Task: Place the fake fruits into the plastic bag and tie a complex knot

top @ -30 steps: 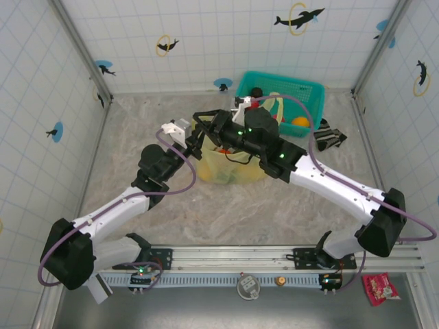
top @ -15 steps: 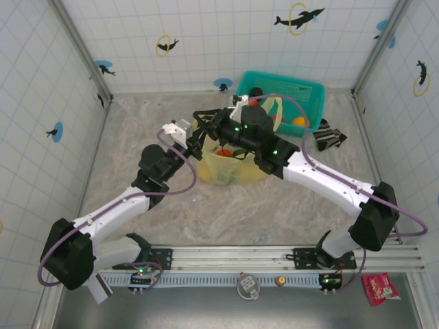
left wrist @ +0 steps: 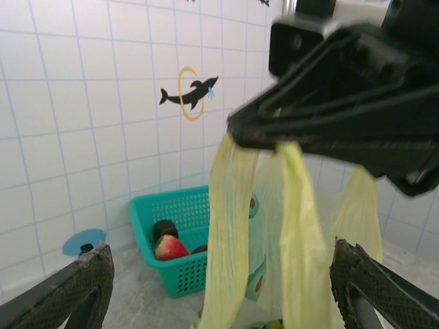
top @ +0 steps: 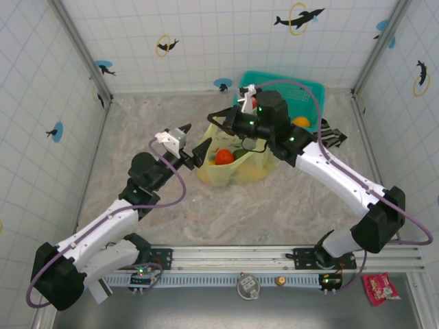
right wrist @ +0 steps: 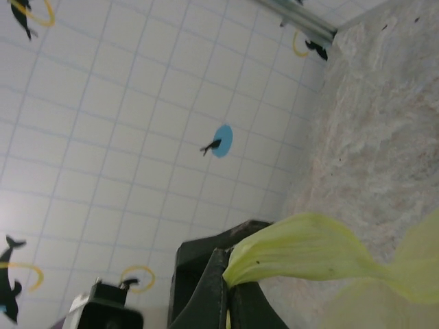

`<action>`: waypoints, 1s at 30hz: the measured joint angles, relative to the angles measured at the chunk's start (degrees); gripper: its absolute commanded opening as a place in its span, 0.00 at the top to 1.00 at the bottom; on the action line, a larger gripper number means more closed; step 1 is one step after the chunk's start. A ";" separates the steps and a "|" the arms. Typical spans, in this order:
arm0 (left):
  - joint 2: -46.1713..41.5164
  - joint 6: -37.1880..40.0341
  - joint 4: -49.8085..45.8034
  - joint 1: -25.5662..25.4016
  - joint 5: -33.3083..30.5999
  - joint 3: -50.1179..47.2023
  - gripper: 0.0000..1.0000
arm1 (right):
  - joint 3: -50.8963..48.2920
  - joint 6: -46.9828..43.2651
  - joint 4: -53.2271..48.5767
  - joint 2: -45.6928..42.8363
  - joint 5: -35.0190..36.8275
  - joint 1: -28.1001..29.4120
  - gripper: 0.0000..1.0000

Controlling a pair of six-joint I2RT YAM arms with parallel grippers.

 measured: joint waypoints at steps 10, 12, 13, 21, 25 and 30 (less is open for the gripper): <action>5.60 -0.24 0.33 2.05 3.96 -0.09 0.22 | 26.67 -14.84 -21.42 10.43 -9.99 -2.40 1.00; 6.86 -0.44 1.57 2.84 5.35 -0.09 0.23 | 27.50 -16.04 -23.47 10.99 -10.93 -2.43 1.00; 7.54 -0.61 2.34 3.15 6.21 -0.07 0.23 | 27.50 -16.44 -24.41 11.10 -11.50 -2.43 1.00; 9.09 -1.79 7.37 3.45 13.14 -0.07 0.25 | 27.50 -18.97 -27.76 11.63 -14.82 -3.06 1.00; 7.37 -1.73 8.04 3.45 15.15 -0.09 0.24 | 27.52 -19.19 -27.87 11.63 -14.86 -3.10 1.00; 5.88 -1.62 9.01 3.45 15.19 -0.46 0.19 | 27.47 -17.64 -26.93 11.63 -14.95 -2.93 1.00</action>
